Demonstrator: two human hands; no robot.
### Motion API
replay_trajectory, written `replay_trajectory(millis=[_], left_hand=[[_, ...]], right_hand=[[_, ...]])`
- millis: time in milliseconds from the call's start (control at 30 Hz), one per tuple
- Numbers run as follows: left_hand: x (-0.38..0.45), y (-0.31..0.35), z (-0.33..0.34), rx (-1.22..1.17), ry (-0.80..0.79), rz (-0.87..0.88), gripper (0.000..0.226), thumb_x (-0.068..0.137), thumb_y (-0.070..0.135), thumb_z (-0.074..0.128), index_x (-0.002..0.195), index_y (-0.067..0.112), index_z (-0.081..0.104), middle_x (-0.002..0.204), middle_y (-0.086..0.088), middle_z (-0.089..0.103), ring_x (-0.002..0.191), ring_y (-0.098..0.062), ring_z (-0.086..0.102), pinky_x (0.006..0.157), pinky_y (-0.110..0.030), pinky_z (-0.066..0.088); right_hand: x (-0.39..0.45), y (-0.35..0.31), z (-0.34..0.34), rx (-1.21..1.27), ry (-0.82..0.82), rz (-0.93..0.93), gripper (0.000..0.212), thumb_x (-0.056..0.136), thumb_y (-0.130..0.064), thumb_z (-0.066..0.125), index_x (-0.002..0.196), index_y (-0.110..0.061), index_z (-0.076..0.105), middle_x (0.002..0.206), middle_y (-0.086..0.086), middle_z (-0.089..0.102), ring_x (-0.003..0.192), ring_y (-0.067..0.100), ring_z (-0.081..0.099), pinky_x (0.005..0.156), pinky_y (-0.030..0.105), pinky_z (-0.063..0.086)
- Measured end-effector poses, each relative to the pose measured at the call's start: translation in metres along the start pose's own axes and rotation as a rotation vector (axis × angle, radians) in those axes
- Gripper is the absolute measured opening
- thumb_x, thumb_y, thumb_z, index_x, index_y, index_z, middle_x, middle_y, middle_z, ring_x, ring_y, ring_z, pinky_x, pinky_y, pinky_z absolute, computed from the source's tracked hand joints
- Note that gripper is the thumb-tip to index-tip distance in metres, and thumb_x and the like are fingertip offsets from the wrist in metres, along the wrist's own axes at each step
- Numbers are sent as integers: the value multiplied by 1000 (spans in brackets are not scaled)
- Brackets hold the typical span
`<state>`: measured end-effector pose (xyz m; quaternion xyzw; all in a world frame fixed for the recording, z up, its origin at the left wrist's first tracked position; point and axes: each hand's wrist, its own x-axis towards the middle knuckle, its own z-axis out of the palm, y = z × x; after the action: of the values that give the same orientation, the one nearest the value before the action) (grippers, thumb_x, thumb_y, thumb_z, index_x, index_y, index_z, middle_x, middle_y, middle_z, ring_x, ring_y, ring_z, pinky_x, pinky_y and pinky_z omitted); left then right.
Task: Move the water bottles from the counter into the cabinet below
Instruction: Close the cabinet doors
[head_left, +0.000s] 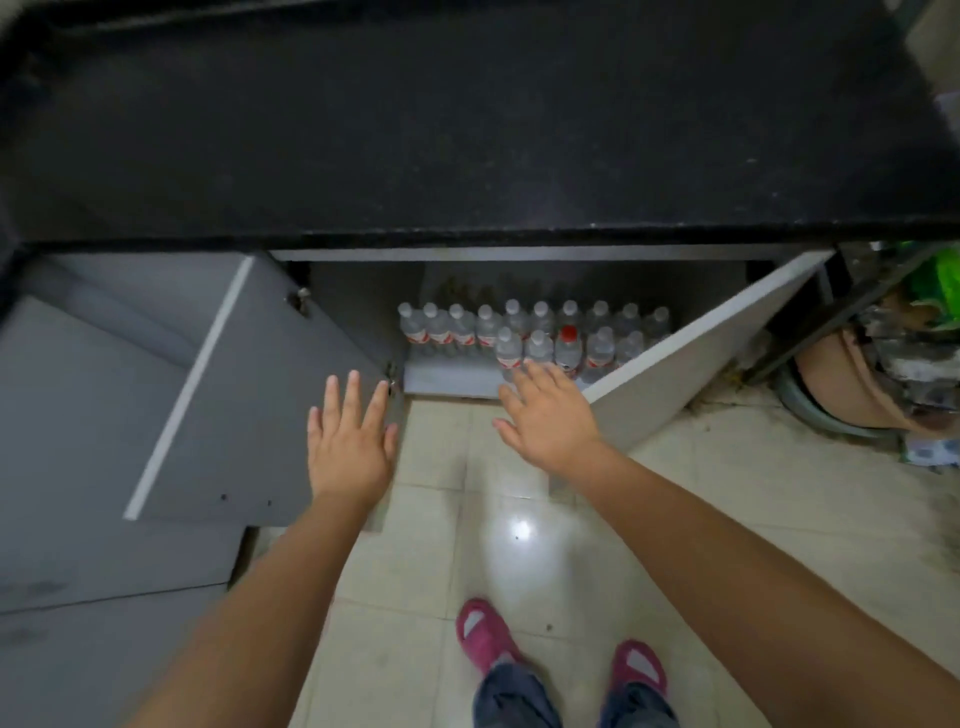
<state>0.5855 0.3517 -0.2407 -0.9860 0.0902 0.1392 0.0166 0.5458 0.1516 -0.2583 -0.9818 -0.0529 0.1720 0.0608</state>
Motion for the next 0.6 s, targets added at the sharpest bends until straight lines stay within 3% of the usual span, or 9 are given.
replay_trajectory(millis=[133, 300, 367, 467, 533, 600], left_hand=[[44, -72, -21, 29, 62, -91, 60, 101, 35, 28, 151, 15, 3, 161, -11, -7, 148, -27, -11, 122, -41, 0], [99, -146, -35, -31, 65, -201, 65, 100, 34, 35, 149, 1, 7, 159, -20, 2, 148, -32, -2, 121, -45, 8], [111, -160, -33, -116, 23, -254, 67, 98, 33, 39, 148, -2, 11, 157, -24, 12, 146, -37, 13, 118, -47, 17], [113, -167, -24, -192, -12, -251, 73, 95, 31, 48, 147, -3, 9, 148, -27, 27, 131, -44, 36, 106, -51, 35], [110, -167, -25, -194, -30, -210, 78, 94, 31, 51, 148, -3, 6, 148, -26, 26, 132, -43, 35, 105, -49, 36], [103, -165, -21, -203, -55, -133, 83, 93, 35, 51, 148, -5, 1, 156, -24, 11, 144, -38, 19, 116, -44, 25]], right_hand=[[42, -6, -9, -64, 27, 73, 59, 100, -46, 16, 149, -13, 11, 160, 10, 10, 148, 24, 0, 122, 38, -1], [73, -14, -20, -58, 49, 208, 61, 99, -46, 19, 149, -12, 15, 160, 10, 12, 148, 23, 5, 122, 37, 2], [79, -14, -22, -74, 44, 241, 67, 95, -51, 15, 148, -11, 21, 158, 10, 17, 148, 24, 9, 122, 36, 5], [87, -16, -23, -115, 68, 270, 59, 99, -44, 25, 148, -10, 20, 159, 10, 17, 148, 23, 8, 122, 35, 4], [92, -16, -23, -91, 79, 275, 59, 99, -43, 26, 147, -9, 23, 158, 11, 19, 148, 23, 9, 122, 35, 5], [92, -16, -23, -75, 110, 289, 65, 95, -49, 21, 143, -6, 33, 154, 16, 30, 145, 28, 21, 121, 39, 13]])
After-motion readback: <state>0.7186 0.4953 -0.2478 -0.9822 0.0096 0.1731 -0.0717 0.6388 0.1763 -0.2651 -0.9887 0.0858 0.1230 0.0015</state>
